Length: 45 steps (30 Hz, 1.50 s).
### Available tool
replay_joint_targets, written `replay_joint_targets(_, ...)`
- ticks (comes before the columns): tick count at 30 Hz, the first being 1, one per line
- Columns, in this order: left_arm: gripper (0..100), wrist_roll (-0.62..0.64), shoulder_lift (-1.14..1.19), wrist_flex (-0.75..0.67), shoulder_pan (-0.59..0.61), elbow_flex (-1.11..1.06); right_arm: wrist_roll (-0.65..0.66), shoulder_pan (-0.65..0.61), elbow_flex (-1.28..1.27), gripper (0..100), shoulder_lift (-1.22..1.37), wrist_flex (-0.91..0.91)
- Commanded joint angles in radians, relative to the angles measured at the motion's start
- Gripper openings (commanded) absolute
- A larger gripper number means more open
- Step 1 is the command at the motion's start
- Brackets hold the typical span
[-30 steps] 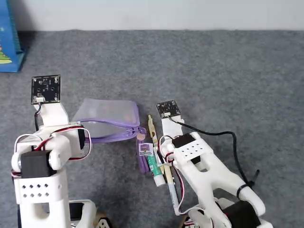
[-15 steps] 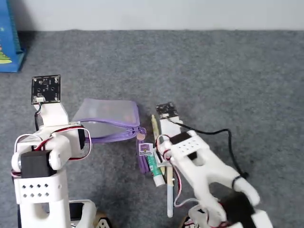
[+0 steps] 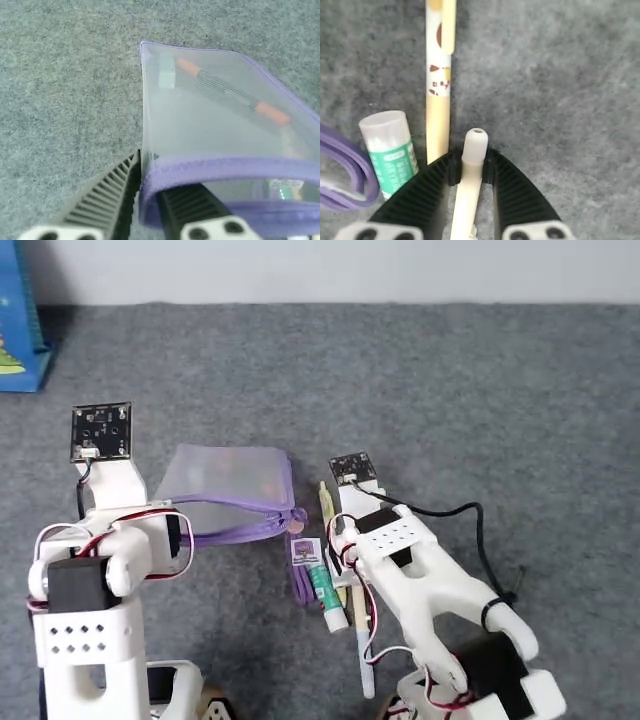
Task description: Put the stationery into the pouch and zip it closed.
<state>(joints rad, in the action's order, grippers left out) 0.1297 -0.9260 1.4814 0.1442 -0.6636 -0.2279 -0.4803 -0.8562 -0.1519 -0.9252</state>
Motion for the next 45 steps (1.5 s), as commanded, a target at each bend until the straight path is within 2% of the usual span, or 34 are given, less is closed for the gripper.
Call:
replay_joint_targets(1, 1, -0.011, -0.002, -0.028, 0.002, 0.007, 0.009, 0.001, 0.012, 0.8, -0.116, -0.065)
replay_joint_targets(7, 1, 0.018, 0.005, -0.028, -0.037, 0.013, 0.095, 0.001, 0.014, 0.8, -0.472, -0.176)
replay_joint_targets(11, 1, 0.038, 0.006, -0.023, -0.058, 0.050, 0.157, -0.005, 0.014, 0.8, -0.694, -0.185)
replay_joint_targets(16, 1, 0.040, 0.006, -0.003, -0.064, 0.102, 0.170, -0.010, 0.021, 0.8, -0.917, -0.176)
replay_joint_targets(23, 1, 0.040, 0.006, -0.002, -0.064, 0.119, 0.164, -0.206, 0.106, 0.8, -1.099, -0.163)
replay_joint_targets(27, 1, 0.040, 0.006, 0.000, -0.063, 0.117, 0.163, -0.318, 0.117, 0.8, -1.148, -0.058)
replay_joint_targets(32, 1, 0.038, 0.006, 0.000, -0.060, 0.116, 0.163, -0.384, 0.114, 0.8, -1.168, 0.131)
replay_joint_targets(45, 1, 0.032, 0.006, 0.002, -0.058, 0.114, 0.170, -0.403, -0.048, 0.8, -1.162, 0.677)
